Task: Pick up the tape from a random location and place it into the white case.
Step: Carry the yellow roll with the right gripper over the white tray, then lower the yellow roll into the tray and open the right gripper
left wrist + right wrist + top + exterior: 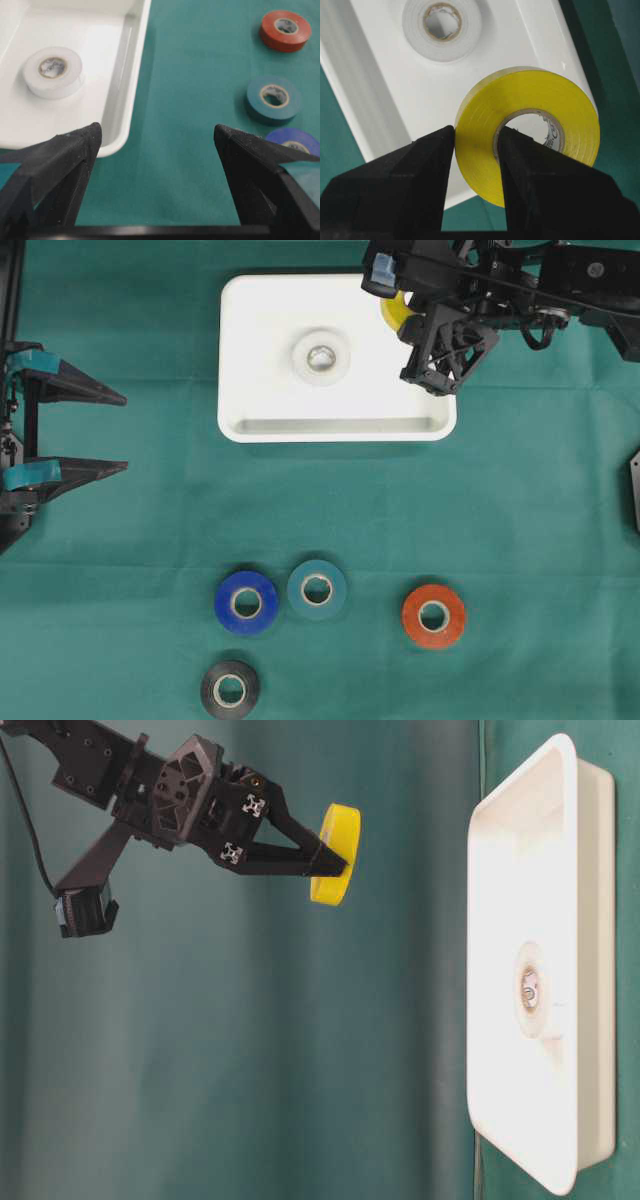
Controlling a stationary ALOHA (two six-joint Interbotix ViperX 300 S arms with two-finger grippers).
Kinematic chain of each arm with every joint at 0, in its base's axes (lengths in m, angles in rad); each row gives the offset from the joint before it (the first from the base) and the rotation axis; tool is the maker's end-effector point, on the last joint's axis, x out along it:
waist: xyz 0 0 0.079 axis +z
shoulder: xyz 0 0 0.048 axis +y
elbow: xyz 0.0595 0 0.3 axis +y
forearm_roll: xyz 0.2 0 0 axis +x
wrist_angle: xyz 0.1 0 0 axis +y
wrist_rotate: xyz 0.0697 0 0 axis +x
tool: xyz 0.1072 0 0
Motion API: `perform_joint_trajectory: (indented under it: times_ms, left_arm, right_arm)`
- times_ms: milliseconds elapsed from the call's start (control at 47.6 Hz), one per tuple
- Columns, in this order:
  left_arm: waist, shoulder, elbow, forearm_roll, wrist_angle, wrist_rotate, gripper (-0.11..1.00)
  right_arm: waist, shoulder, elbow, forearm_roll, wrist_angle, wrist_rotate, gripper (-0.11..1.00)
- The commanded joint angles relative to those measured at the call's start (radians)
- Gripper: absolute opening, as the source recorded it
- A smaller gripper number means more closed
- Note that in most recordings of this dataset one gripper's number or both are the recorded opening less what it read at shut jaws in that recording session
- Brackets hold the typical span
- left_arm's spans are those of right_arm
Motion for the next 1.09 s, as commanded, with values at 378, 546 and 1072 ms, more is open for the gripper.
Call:
perform_joint_trajectory:
  times_ms: [378,546,1072]
  left_arm:
    - [0.002,0.008,-0.011,-0.002,-0.005,0.000,0.96]
    - [0.002,0.008,-0.011,-0.002,-0.005,0.000,0.96]
    - [0.002,0.008,-0.012,0.000,-0.005,0.000,0.96]
  right_arm:
    - [-0.002,-0.028,-0.011,-0.003,-0.006,0.002,0.31]
    - [-0.002,-0.028,-0.011,-0.003,-0.008,0.002,0.31]
    - [-0.002,-0.003,0.060,-0.003,-0.114,0.005,0.31]
